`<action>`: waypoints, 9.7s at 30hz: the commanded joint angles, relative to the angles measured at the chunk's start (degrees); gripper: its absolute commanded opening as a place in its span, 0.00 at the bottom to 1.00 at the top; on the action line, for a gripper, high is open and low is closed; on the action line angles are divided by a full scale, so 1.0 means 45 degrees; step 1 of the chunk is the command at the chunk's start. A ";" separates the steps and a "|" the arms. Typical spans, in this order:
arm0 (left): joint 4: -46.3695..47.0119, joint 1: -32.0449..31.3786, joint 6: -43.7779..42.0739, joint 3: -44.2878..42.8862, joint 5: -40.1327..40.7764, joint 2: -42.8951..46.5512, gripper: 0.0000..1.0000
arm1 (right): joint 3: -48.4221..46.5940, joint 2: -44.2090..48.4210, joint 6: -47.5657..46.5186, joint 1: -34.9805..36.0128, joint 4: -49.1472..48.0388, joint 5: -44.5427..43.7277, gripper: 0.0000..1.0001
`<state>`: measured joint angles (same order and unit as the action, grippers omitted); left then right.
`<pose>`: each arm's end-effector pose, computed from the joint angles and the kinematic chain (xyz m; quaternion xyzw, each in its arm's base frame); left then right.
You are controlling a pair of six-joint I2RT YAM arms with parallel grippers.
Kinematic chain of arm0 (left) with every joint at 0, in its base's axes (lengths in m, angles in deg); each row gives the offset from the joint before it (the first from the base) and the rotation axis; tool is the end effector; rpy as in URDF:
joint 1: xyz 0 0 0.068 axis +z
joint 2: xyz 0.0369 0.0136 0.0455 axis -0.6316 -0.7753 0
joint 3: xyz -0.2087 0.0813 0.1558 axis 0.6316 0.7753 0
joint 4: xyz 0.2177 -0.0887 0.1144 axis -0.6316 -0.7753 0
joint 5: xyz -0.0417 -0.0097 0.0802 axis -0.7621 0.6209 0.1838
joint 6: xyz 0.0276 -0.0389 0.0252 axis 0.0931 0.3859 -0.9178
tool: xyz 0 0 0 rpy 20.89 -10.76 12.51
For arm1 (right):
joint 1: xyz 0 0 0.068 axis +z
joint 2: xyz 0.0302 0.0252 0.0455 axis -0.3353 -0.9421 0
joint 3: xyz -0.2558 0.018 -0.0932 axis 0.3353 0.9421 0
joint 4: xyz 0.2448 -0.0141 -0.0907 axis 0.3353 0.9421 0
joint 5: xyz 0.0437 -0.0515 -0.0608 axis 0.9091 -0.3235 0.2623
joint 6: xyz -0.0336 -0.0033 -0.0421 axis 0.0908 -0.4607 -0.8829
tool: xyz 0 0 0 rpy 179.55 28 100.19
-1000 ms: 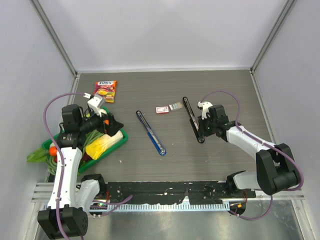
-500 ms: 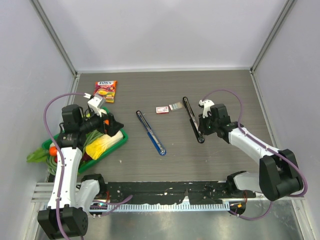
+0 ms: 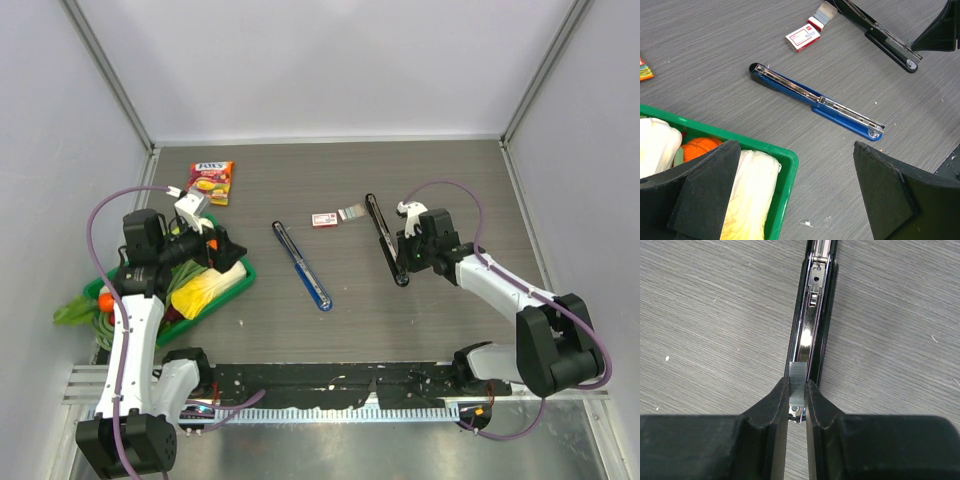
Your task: Load the staples into the stapler
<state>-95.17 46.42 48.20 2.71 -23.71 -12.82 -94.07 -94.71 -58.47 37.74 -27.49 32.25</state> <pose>0.1806 -0.0023 0.3111 0.1876 0.8059 -0.2707 0.4920 0.2405 0.0844 0.1929 -0.1856 0.9126 0.1196 0.3442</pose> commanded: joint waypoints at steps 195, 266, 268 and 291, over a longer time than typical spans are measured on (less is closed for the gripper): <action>0.0715 0.0460 0.0189 0.0255 -0.0519 0.0164 1.00 | -0.0297 -0.0129 0.0606 -0.0147 0.0315 -0.0178 0.21; 0.0754 0.0558 0.0228 0.0294 -0.0636 0.0164 1.00 | -0.0453 -0.0246 0.0470 -0.0479 0.0491 -0.0001 0.33; 0.0774 0.0558 0.0228 0.0294 -0.0636 0.0164 1.00 | -0.0608 -0.0110 0.0411 -0.0421 0.0510 -0.0080 0.33; 0.0813 0.0597 0.0287 0.0333 -0.0617 0.0282 1.00 | -0.1722 -0.1396 -0.3552 0.4441 0.0081 -0.8302 0.37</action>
<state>-93.86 48.62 49.22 3.80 -25.37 -12.66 -99.25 -99.22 -70.41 55.10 -25.02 1.23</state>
